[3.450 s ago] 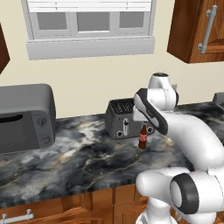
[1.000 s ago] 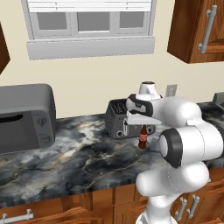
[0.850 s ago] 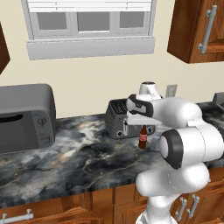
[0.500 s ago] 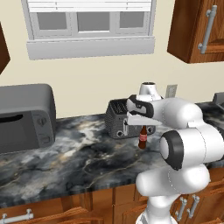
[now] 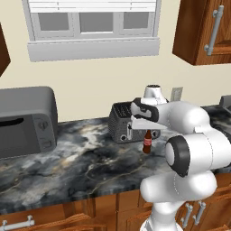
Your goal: Move the drinks to the dining counter.
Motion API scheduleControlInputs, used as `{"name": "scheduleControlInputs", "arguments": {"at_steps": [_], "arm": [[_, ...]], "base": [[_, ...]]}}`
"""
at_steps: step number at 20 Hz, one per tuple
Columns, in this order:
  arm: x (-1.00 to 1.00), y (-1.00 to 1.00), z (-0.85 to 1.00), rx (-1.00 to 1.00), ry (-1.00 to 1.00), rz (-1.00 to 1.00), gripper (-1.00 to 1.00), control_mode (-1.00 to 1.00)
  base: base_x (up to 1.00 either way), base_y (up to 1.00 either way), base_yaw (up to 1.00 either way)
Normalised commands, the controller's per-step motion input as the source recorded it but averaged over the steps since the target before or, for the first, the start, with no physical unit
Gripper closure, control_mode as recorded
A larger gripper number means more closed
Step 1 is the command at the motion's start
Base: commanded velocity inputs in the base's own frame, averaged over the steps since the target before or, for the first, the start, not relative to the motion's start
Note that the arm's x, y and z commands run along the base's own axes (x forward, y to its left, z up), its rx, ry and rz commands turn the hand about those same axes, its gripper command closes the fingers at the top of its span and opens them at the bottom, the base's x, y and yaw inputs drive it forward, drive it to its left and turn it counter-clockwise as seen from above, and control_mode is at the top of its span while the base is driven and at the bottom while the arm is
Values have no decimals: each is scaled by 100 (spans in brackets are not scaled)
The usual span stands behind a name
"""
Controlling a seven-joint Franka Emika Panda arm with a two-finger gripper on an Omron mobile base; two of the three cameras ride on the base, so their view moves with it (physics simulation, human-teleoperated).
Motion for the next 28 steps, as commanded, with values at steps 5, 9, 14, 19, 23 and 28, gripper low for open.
{"name": "scheduleControlInputs", "arguments": {"at_steps": [5,9,14,19,23,28], "arm": [[-8,0,0,0,0,0,-100,-100],[-6,0,0,0,0,0,-100,-100],[1,0,-3,0,0,0,-100,-100],[18,0,0,0,0,0,-100,-100],[17,0,0,0,0,0,-100,-100],[0,0,0,0,0,0,-100,-100]], "base": [[0,0,0],[0,0,0],[0,0,0],[0,0,0],[0,0,0],[0,0,0]]}}
